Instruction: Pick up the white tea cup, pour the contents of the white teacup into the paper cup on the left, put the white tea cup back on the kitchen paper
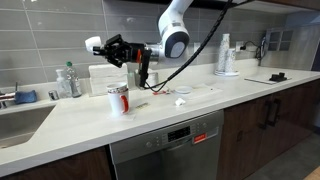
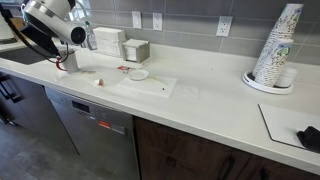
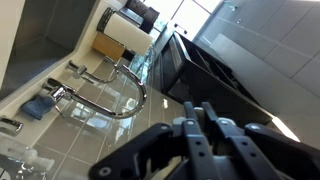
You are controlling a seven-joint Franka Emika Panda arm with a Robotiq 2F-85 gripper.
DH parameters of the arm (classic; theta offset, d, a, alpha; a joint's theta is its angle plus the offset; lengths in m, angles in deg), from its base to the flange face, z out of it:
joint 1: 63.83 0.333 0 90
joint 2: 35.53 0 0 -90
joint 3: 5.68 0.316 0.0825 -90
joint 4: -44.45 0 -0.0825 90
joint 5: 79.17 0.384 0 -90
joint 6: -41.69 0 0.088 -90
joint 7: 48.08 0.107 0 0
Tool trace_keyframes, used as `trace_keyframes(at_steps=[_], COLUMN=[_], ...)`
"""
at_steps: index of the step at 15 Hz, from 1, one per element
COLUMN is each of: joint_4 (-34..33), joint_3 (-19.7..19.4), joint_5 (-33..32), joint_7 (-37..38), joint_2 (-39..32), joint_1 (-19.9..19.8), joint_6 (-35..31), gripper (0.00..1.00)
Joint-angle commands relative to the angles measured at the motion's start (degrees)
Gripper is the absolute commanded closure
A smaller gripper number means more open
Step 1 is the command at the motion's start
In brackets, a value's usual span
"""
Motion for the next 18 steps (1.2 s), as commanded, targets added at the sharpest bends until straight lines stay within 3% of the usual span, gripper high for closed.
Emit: trace_keyframes(at_steps=[1, 10, 18], joint_4=[-0.78, -0.48, -2.20], joint_3=[-0.90, -1.44, -1.75], joint_5=[2.36, 7.73, 7.20], joint_7=[-2.33, -5.58, -4.30], joint_2=[-1.75, -2.95, -5.00], joint_1=[0.81, 0.71, 1.26], joint_6=[3.16, 6.38, 8.37], gripper=[0.97, 0.97, 0.97])
